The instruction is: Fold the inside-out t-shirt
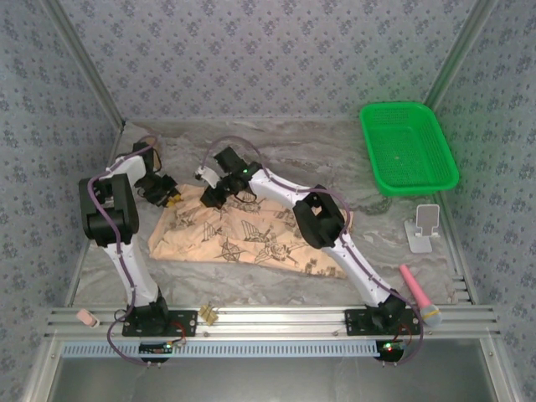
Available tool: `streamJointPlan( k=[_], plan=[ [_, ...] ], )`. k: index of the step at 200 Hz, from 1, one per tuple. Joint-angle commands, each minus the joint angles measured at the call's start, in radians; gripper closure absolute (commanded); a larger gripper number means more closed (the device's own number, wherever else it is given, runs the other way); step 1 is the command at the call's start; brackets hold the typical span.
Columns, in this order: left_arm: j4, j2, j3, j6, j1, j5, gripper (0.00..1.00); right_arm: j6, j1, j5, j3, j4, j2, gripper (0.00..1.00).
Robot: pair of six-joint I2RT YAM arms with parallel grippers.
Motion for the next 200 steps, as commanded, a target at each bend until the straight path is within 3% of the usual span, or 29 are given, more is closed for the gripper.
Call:
streamJointPlan(
  k=[1,25,51,69,78,88,158,173,200],
  plan=[
    [-0.032,0.031,0.012,0.018,0.008,-0.011,0.8,-0.051,0.013,-0.102,-0.044,0.067,-0.074,1.0],
    [-0.042,0.04,0.008,0.029,0.014,-0.047,0.8,-0.197,0.021,-0.162,-0.169,0.107,-0.169,0.97],
    [-0.065,0.046,0.016,0.045,0.017,-0.059,0.8,-0.371,0.044,-0.103,-0.354,0.158,-0.272,0.88],
    [-0.072,0.05,0.018,0.05,0.019,-0.078,0.8,-0.427,0.056,-0.057,-0.486,0.268,-0.331,0.82],
    [-0.074,0.051,0.019,0.051,0.02,-0.076,0.8,-0.438,0.059,-0.032,-0.535,0.317,-0.351,0.74],
    [-0.079,0.052,0.023,0.052,0.021,-0.069,0.8,-0.44,0.061,-0.012,-0.568,0.353,-0.365,0.73],
    [-0.15,-0.024,0.073,0.078,0.044,-0.003,0.74,-0.472,0.06,-0.002,-0.588,0.391,-0.37,0.7],
    [-0.159,-0.074,0.065,0.078,0.045,0.024,0.71,-0.452,0.054,0.024,-0.547,0.371,-0.349,0.6],
    [-0.16,-0.134,0.025,0.067,0.045,0.103,0.67,-0.408,0.05,-0.001,-0.47,0.336,-0.307,0.57]
  ],
)
